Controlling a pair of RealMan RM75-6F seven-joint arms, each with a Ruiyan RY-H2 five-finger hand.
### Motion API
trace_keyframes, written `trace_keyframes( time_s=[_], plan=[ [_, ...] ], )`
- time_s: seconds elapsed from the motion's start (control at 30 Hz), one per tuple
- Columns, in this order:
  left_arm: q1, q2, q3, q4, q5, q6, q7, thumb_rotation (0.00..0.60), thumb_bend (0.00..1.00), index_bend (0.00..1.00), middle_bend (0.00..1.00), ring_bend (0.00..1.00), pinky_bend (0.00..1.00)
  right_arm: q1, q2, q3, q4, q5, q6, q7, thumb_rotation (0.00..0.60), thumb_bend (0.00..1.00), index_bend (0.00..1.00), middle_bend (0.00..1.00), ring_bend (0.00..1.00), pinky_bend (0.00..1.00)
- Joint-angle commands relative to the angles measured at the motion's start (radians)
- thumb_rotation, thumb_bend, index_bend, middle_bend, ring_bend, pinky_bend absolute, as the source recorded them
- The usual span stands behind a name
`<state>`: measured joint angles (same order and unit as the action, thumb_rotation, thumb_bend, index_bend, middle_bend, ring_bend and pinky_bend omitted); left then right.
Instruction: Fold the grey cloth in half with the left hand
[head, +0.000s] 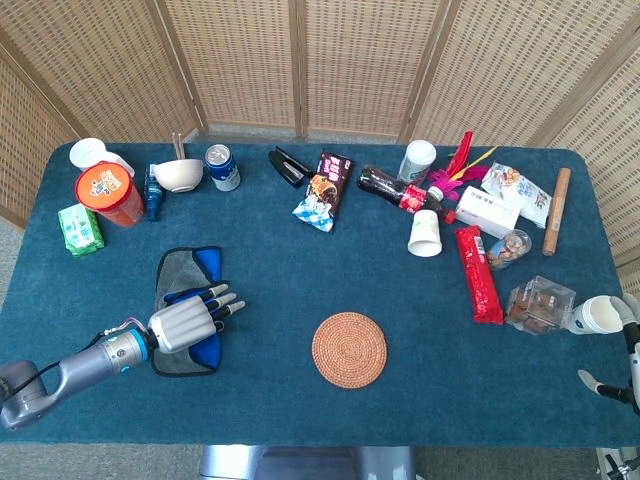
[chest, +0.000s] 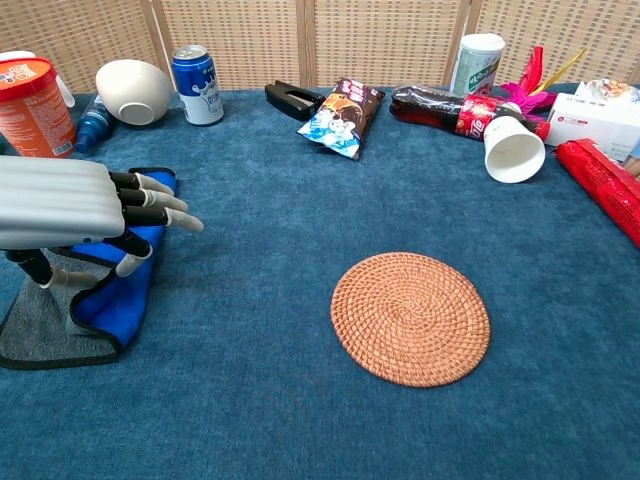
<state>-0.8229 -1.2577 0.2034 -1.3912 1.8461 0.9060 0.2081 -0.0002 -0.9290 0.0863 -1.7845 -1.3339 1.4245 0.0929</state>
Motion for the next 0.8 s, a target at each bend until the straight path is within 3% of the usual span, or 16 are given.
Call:
trace_keyframes(
  time_s=[0.03,0.3,0.8],
  plan=[
    [0.001,-0.002,0.000,0.003,0.001,0.000,0.004,0.600,0.43,0.55,0.00,0.00,0.11,0.001,0.000,-0.001,-0.001,-0.001,-0.003,0.002,0.600,0.00,0.02,0.00,0.00,0.00],
    [0.005,-0.014,0.000,0.011,0.003,-0.002,0.016,0.600,0.57,0.60,0.00,0.00,0.11,0.001,0.001,-0.002,0.001,-0.002,-0.003,0.006,0.600,0.00,0.02,0.00,0.00,0.00],
    [0.029,0.046,0.026,-0.035,0.022,0.048,-0.010,0.600,0.58,0.60,0.00,0.00,0.13,0.005,-0.002,-0.007,0.003,-0.008,-0.010,0.001,0.600,0.00,0.02,0.00,0.00,0.00]
  ],
)
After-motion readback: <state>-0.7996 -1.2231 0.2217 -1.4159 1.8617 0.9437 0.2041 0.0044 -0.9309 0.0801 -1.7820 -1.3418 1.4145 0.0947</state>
